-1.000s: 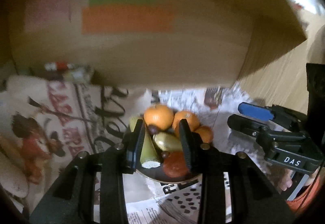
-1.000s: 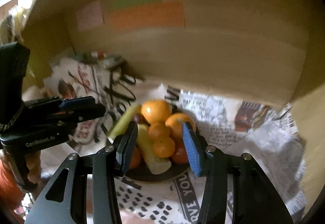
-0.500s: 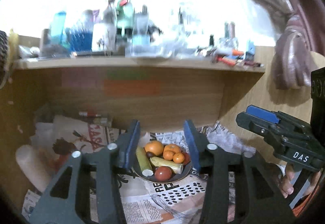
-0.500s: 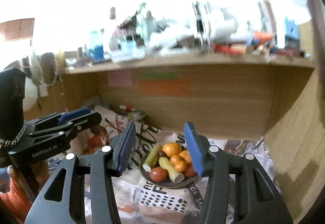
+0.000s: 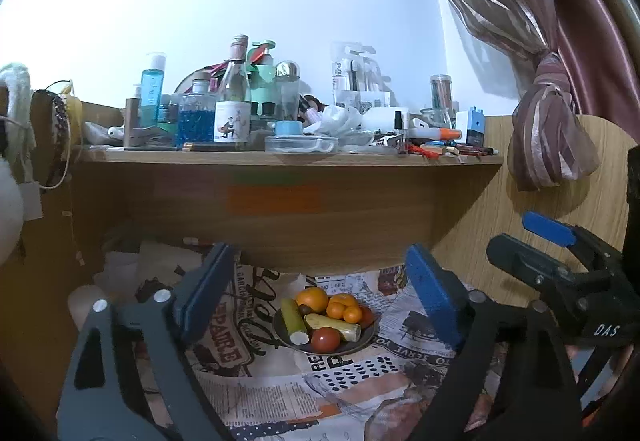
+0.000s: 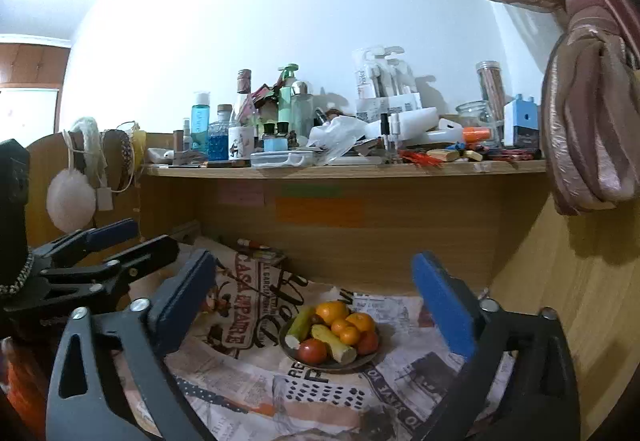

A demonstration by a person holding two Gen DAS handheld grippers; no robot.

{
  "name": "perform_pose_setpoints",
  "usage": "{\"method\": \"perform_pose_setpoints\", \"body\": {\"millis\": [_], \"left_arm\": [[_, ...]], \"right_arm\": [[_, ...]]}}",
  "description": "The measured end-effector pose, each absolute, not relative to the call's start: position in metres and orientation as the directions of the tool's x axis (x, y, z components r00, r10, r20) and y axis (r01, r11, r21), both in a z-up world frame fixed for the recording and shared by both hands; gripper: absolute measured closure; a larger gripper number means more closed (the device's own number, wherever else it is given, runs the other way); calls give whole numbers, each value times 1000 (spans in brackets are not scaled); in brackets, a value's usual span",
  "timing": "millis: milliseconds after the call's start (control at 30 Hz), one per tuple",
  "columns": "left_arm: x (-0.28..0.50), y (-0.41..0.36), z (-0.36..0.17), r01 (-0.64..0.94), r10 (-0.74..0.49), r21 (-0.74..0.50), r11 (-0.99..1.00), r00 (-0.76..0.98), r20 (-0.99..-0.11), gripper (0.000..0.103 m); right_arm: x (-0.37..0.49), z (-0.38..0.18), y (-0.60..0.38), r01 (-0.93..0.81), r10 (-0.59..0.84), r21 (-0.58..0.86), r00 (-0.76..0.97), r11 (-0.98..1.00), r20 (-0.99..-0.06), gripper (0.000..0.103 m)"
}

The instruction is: Organize fruits

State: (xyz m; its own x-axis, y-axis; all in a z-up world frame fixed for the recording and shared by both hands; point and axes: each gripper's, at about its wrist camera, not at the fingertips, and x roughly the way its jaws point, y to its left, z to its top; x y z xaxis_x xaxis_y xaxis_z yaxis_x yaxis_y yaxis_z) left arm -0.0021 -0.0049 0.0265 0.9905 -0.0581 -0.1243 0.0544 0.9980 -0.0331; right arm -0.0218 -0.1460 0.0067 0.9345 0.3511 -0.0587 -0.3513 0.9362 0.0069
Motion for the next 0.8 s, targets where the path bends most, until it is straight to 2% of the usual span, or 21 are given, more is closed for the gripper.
{"method": "perform_pose_setpoints", "body": {"millis": [233, 800], "left_arm": [[-6, -6, 25, 36, -39, -32, 999, 993, -110, 3], [-2, -9, 23, 38, -41, -28, 999, 993, -111, 0]], "right_arm": [[-23, 3, -148, -330, 330, 15, 941, 944, -72, 0], [-20, 2, -151, -307, 307, 11, 949, 952, -72, 0]]}}
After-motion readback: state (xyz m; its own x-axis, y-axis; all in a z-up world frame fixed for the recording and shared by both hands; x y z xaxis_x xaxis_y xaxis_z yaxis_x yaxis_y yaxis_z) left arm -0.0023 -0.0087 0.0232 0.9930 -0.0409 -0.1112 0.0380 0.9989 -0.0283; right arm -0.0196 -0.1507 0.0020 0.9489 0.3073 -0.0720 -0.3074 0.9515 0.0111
